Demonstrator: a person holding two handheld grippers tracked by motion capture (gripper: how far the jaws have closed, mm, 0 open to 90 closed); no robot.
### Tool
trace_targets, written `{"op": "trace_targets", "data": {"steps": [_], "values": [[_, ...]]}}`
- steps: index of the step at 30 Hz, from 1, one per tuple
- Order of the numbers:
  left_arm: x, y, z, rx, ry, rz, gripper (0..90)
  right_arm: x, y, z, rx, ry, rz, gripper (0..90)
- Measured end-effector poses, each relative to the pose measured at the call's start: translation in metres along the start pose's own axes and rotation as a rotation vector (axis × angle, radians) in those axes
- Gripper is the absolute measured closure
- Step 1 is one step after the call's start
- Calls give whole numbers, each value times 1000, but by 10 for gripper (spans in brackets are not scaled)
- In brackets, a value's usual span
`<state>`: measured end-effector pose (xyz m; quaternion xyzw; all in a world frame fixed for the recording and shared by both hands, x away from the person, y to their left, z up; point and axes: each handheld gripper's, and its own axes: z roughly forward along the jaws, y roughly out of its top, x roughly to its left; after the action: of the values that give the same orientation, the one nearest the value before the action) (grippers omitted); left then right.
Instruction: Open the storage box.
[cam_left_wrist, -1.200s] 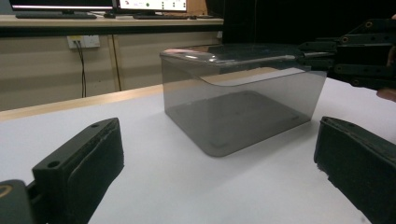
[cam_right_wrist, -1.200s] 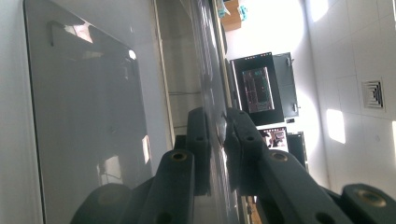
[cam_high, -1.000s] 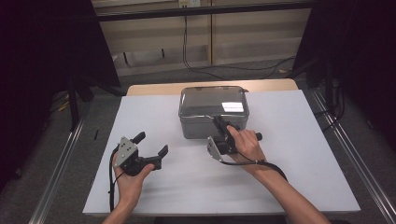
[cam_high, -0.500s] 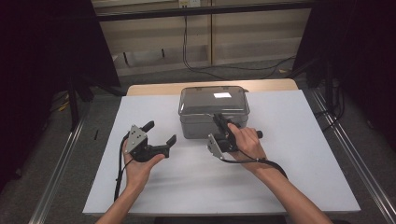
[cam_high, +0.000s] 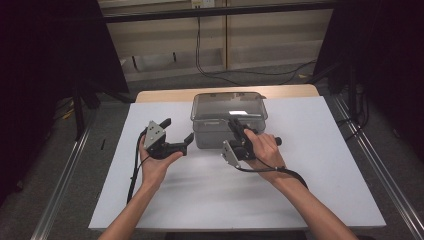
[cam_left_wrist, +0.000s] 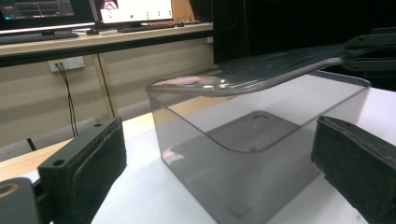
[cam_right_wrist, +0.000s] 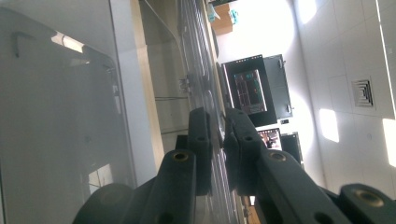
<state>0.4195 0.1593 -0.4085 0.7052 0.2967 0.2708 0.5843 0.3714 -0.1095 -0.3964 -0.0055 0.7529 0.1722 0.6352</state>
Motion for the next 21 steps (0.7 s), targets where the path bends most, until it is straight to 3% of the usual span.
{"op": "trace_targets", "data": {"steps": [7,14,18,21], "values": [[3,4,18,4,-3,22,51,-5,1,1,-6,-4,-9,820],[6,5,31,2,0,17,74,-8,1,1,-1,-5,-2,822],[9,10,38,6,7,37,94,-9,1,2,-4,-6,-5,823],[9,14,43,-5,0,21,103,-12,0,2,-5,-8,-7,824]]}}
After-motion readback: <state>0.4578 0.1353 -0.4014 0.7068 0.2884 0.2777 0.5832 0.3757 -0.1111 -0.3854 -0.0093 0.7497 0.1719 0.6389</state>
